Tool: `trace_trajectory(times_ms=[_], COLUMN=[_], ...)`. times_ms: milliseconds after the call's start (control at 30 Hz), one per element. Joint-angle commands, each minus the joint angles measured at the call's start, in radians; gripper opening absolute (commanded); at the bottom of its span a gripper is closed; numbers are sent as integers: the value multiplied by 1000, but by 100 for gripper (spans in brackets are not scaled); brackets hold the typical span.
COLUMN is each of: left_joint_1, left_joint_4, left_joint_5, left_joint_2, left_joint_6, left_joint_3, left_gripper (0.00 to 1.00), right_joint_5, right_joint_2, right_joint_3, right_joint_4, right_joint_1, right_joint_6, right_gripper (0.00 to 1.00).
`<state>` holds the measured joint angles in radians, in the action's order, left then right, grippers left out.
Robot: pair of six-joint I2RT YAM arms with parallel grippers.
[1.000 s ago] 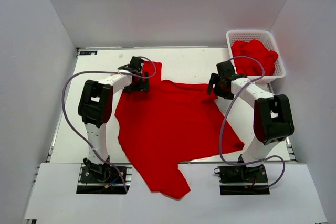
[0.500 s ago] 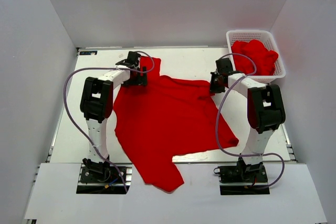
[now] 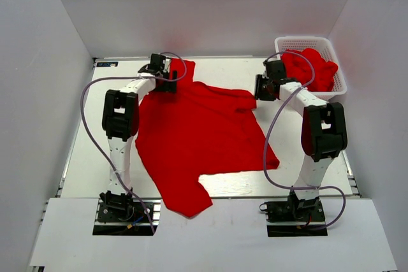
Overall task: Fold and stack the t-shirts
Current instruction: Flatten out the tshirt
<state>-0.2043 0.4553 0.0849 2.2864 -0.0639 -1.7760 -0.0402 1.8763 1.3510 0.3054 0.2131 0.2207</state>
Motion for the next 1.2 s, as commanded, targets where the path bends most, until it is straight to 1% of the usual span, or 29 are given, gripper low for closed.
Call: trace_trajectory(times_ms=[0, 33, 67, 133, 200, 233, 367, 500, 600, 667, 767, 933, 967, 1033, 1067, 1100, 1167], left_joint_1=[19, 19, 19, 19, 19, 19, 19, 19, 19, 19, 19, 19, 19, 19, 19, 19, 19], left_joint_4=[28, 60, 75, 77, 40, 2, -12, 25, 34, 34, -21, -44, -44, -44, -44, -44, -44], left_joint_5=[-39, -65, -83, -114, -126, -126, -114, -89, -89, -89, -128, -128, -128, -128, -128, -128, -119], left_joint_2=[56, 67, 67, 13, -50, -114, -208, -235, -245, -268, -297, -297, -297, -288, -277, -277, -263], left_joint_6=[68, 68, 56, 36, 24, 24, 24, 12, 3, -36, -57, -89, -99, -99, -108, -108, -108], left_joint_3=[-97, -143, -161, -174, -128, -87, -60, -51, 6, 64, 165, 250, 259, 274, 289, 302, 302], left_gripper=[100, 100, 100, 100, 100, 100, 100, 100, 100, 100, 100, 100, 100, 100, 100, 100, 100], right_joint_5=[31, 61, 68, 75, 72, 74, 85, 91, 102, 108, 134, 167, 171, 183, 183, 186, 192], right_joint_2=[36, 38, 37, 26, 6, 1, 26, 61, 89, 116, 139, 162, 165, 170, 167, 172, 173], right_joint_3=[74, 83, 83, 82, 60, 56, 62, 82, 91, 109, 122, 114, 105, 88, 80, 76, 68], right_joint_4=[-12, -9, -11, -35, -57, -64, -68, -74, -77, -77, -80, -80, -80, -91, -89, -92, -95], right_joint_1=[-7, -9, -8, -6, -6, -7, -9, -9, -11, -20, -24, -24, -27, -26, -27, -27, -27], right_joint_6=[-20, -14, -9, -1, 6, 5, 14, 34, 39, 43, 48, 57, 58, 60, 65, 66, 69], right_gripper=[58, 89, 90, 90, 90, 90, 90, 90, 90, 90, 90, 90, 88, 88, 85, 85, 80])
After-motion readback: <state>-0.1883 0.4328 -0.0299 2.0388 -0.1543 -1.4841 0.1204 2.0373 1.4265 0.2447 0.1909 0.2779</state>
